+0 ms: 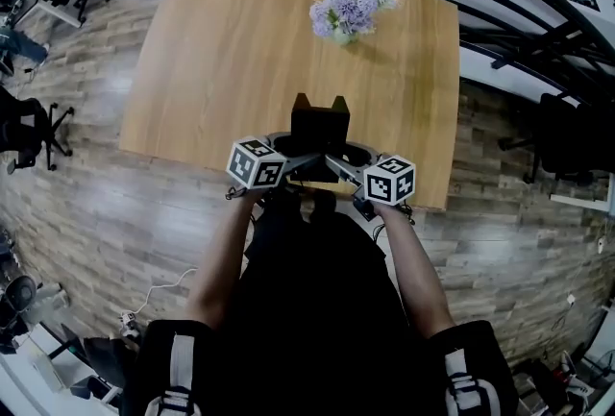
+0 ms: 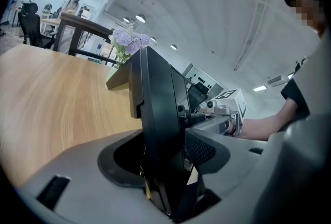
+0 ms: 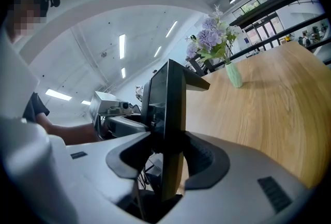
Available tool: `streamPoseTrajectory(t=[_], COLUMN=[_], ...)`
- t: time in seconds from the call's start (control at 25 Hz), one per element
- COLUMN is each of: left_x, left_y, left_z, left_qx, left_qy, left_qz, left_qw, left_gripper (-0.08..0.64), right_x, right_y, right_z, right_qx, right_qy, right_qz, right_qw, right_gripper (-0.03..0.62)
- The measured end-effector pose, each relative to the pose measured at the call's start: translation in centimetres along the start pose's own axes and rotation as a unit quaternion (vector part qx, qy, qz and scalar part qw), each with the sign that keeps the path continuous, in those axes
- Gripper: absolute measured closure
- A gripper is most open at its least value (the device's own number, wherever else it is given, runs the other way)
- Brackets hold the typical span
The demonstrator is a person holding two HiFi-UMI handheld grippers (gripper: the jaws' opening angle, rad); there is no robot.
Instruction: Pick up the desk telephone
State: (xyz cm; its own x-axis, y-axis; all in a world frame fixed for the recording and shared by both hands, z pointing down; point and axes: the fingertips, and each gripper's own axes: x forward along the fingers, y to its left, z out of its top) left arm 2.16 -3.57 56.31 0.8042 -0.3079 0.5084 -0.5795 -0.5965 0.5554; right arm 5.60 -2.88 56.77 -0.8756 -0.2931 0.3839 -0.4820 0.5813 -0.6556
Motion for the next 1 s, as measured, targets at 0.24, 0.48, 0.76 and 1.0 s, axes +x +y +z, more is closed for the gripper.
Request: streamPoseTrajectory(t=[0.24, 0.48, 0.76, 1.0], left_x=[0.1, -0.7, -0.9, -1.1], left_y=[-1.7, -2.7, -3.4, -3.7], left_z=[-1.2, -2.3, -3.1, -3.7], left_qx=[-0.005, -0.012, -0.018, -0.021], left_qy=[-0.007, -0.016, -0.021, -0.021], left_qz=[0.008, 0.02, 0.027, 0.032], left_qw=[0.9999, 0.9996, 0.9993, 0.9991], left_gripper=[0.302, 0.302, 0.302, 0.302], right_x=[-1.3, -1.7, -2.1, -2.2], right_y=[0.6, 1.7, 2.3, 2.6], right_z=[-1.3, -2.3, -3.1, -3.6], right_qx=[-0.008, -0.018, -0.019, -0.018], right_qy=[0.008, 0.015, 0.015, 0.016], right_qz=[0.011, 0.023, 0.031, 0.036], right_qw=[1.0, 0.999, 0.999, 0.999], right_gripper=[0.387, 0.387, 0.387, 0.387])
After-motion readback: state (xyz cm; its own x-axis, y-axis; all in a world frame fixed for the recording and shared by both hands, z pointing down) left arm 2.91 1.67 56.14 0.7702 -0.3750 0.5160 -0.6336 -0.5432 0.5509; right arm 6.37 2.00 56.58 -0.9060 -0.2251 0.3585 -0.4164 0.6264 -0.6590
